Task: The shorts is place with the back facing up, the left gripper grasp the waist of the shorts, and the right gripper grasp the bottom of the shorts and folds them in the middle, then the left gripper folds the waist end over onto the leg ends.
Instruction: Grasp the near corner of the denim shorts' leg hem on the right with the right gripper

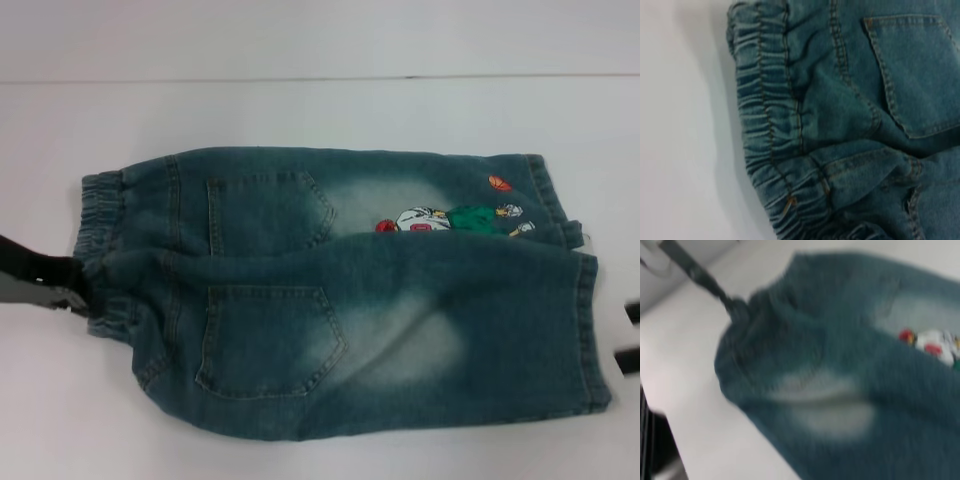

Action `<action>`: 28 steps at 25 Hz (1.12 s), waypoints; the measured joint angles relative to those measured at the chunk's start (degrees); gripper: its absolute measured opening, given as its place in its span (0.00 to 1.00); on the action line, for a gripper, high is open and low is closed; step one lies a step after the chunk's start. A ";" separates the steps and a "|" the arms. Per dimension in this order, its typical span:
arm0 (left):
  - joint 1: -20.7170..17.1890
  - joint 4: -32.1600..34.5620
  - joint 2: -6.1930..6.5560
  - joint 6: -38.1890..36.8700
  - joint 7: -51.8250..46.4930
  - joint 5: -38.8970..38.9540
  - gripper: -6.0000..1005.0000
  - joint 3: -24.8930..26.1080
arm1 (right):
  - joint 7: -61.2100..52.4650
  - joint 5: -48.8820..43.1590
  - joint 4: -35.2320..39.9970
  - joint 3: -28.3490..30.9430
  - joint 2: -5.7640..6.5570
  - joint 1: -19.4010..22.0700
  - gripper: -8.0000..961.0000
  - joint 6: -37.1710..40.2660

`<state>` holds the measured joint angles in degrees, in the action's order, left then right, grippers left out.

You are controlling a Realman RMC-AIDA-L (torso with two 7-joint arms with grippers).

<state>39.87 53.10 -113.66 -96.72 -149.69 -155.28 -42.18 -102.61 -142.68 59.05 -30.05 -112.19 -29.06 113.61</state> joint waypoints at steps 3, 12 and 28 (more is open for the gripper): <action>0.53 -0.03 0.01 0.11 0.11 0.00 0.03 0.00 | 0.53 -4.80 0.58 -2.55 0.04 -0.35 0.98 0.05; 1.08 0.07 -0.25 0.13 0.22 -0.01 0.03 -0.04 | 1.45 -10.79 -0.20 -6.49 -0.46 -1.31 0.97 -0.33; 0.93 0.04 -0.68 0.55 0.47 -0.03 0.03 0.00 | 1.20 -12.41 -7.53 -11.49 -0.75 -4.24 0.96 -4.12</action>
<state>40.81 53.14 -114.34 -96.16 -149.22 -155.31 -42.18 -101.41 -155.08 51.52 -41.54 -112.94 -33.30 109.49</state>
